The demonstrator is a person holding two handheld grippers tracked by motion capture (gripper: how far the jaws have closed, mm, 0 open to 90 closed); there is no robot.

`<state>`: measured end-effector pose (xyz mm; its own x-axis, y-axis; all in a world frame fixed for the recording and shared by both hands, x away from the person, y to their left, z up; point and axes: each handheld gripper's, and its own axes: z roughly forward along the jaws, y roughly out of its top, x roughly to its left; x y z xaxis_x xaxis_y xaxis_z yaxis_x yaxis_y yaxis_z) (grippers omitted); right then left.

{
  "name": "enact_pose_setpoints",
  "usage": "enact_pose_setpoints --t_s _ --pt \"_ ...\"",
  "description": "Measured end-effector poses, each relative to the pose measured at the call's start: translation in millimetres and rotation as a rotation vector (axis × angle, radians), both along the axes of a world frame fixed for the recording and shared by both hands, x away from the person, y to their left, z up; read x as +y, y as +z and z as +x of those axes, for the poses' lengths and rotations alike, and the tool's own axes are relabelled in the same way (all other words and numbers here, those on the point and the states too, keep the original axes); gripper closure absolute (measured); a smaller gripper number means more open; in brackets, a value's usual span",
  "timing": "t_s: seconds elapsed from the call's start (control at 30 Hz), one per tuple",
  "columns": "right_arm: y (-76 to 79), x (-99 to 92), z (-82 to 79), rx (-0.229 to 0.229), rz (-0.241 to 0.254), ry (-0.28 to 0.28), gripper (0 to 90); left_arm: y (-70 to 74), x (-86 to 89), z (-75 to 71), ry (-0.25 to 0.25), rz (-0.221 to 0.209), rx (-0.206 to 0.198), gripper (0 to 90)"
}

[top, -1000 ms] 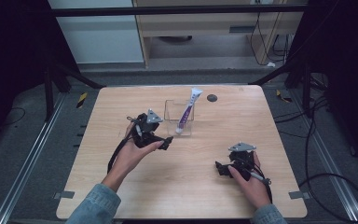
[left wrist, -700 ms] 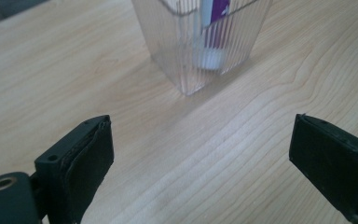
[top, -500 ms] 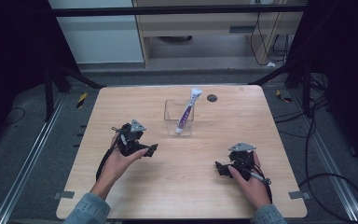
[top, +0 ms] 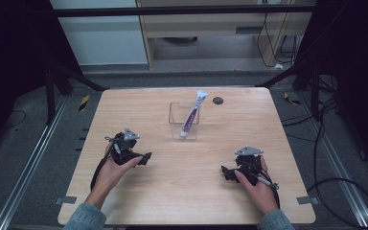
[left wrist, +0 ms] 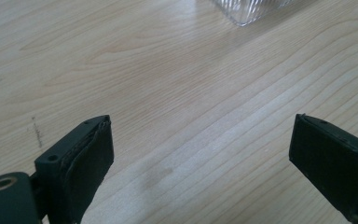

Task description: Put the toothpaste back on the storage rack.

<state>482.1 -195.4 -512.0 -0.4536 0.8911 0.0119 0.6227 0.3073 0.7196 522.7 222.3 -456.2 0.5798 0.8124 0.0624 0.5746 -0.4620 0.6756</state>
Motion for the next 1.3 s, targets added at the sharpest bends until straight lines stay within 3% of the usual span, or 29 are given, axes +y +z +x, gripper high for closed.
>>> enact_pose_setpoints --t_s 0.83,1.03,1.3 --pt "0.0 0.1 0.0 0.0 0.001 0.0 0.4 -31.8 39.5 26.9 0.115 0.028 0.011 5.7" --pt "0.0 0.1 0.0 0.0 0.001 0.0 0.3 -39.7 53.4 34.7 0.169 0.028 0.003 5.6" --pt "0.0 0.0 0.0 -0.001 -0.001 0.0 0.4 -45.7 62.9 41.7 0.19 -0.029 0.004 4.6"
